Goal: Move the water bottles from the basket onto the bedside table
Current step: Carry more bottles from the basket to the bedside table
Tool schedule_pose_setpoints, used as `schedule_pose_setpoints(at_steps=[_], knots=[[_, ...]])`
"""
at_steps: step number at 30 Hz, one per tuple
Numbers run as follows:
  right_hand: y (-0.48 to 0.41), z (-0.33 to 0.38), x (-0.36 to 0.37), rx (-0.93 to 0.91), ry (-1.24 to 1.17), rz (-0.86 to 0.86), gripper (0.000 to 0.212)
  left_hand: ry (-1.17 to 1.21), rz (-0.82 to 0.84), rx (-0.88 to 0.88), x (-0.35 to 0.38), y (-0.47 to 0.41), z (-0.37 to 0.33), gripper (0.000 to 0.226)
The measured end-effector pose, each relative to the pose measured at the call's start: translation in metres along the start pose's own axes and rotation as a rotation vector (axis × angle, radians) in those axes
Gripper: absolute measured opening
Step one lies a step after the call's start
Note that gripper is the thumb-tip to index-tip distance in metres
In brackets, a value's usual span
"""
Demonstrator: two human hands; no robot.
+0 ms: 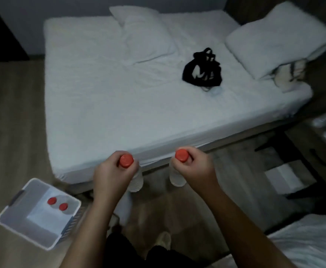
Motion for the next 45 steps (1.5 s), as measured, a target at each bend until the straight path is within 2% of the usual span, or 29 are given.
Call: schedule_pose_setpoints(at_steps=[5, 12, 19, 26, 31, 34, 37, 40, 43, 45], knots=[[-0.016, -0.039, -0.130, 0.134, -0.037, -0.305, 0.013, 0.163, 0.150, 0.108, 0.066, 0.018, -0.112, 0.009], [-0.022, -0.100, -0.248, 0.309, -0.039, -0.594, 0.008, 0.217, 0.387, 0.332, 0.157, 0.033, -0.231, 0.008], [-0.053, -0.176, -0.323, 0.498, 0.075, -0.686, 0.005, 0.146, 0.603, 0.492, 0.284, 0.040, -0.312, 0.008], [-0.124, -0.238, -0.375, 0.641, 0.117, -0.827, 0.015, 0.115, 0.780, 0.709, 0.421, 0.025, -0.406, 0.008], [-0.162, -0.265, -0.400, 0.624, 0.025, -0.989, 0.022, 0.142, 0.876, 0.836, 0.495, 0.024, -0.457, 0.015], [-0.170, -0.289, -0.410, 0.676, -0.058, -1.057, 0.019, 0.119, 0.907, 0.865, 0.525, 0.027, -0.474, 0.019], [-0.175, -0.313, -0.423, 0.744, -0.058, -1.054, 0.007, 0.093, 1.016, 0.806, 0.553, 0.036, -0.487, 0.017], [-0.178, -0.336, -0.436, 0.810, 0.015, -1.017, 0.010, 0.061, 1.084, 0.844, 0.580, 0.052, -0.498, 0.014], [-0.179, -0.365, -0.458, 0.873, 0.067, -1.029, 0.014, 0.059, 1.083, 0.949, 0.610, 0.074, -0.516, 0.015], [-0.182, -0.388, -0.479, 0.887, 0.077, -1.044, 0.014, 0.049, 1.098, 0.958, 0.631, 0.089, -0.531, 0.017]])
Point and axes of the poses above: each hand's wrist, its own y-axis away from the middle knuckle, its own x-axis out of the palm, z = x × y, the point moved 7 cm from there along -y, towards the middle knuckle, and after that the axes turned 11 degrees about -z, right-handed, at the moved point
